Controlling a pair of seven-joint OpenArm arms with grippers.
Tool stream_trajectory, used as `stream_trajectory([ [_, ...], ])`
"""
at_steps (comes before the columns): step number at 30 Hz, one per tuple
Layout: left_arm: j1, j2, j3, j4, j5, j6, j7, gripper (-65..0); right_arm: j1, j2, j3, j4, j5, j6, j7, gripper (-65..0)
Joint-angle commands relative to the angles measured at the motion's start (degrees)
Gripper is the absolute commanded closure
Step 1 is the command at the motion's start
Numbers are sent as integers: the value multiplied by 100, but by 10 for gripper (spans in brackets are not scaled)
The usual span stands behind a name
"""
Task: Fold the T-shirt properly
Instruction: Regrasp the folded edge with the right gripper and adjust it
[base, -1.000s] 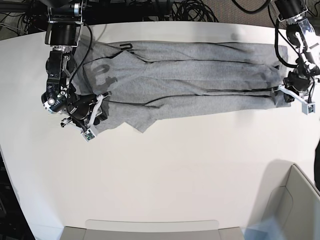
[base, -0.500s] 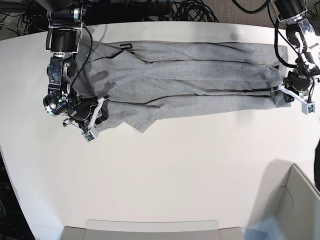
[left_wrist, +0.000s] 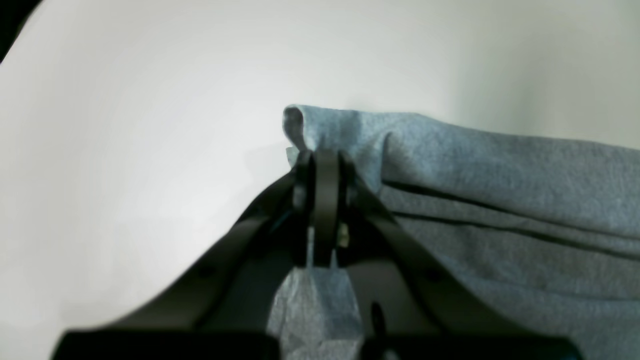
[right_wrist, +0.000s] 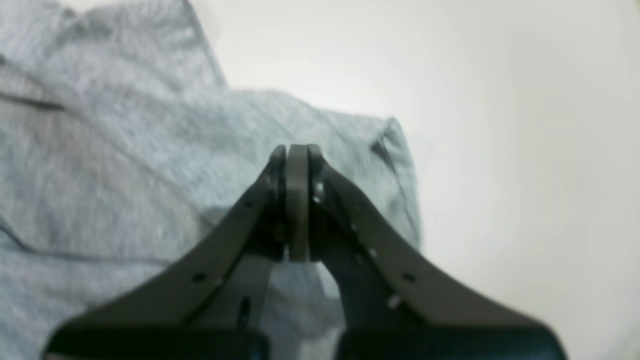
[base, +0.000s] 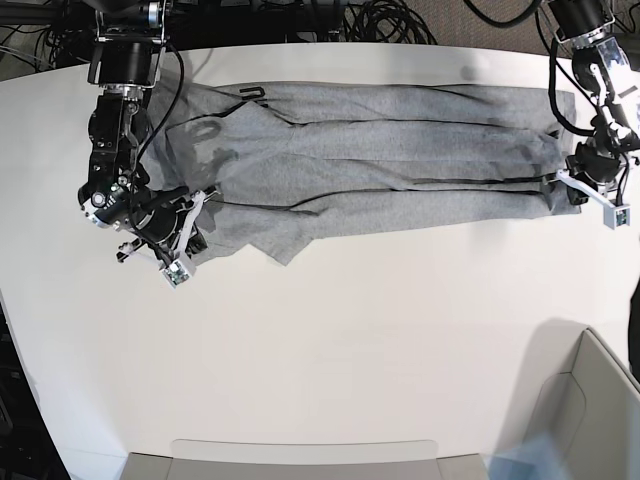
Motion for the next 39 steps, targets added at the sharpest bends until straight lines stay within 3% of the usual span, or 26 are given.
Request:
stream_trajectory([
  [1,-74,-107,-43,97,-39,7,-84,0,134,68,44,209,73,61,86,0],
  [8,-74,-19,-35,88,-39,7,-84,0,424,68,211,-160,64,25,350,0],
  [12,-74,33,-26,88,-39,7,-84,0,706,68,193,-837,64,25,402,-192],
  [14,-74,42,-35,88,-39,7,-84,0,838,68,176,-1101,64,25,402,-232],
  [21,-83,51,-17,88,-39,7,-84,0,1137,76,176,-1919,64,25,921,-151],
  [30,-83,51,-35,88,-39,7,-84,0,1137,173,-202,-2235,64,25,965,-128],
  [36,-250,51,-35,88,-39,7,-40,0,1137,164,-202,-2235,64,25,939,0],
  [39,-268,51,-35,88,-39,7,-40,0,1128,164,-202,-2218,64,25,939,0],
])
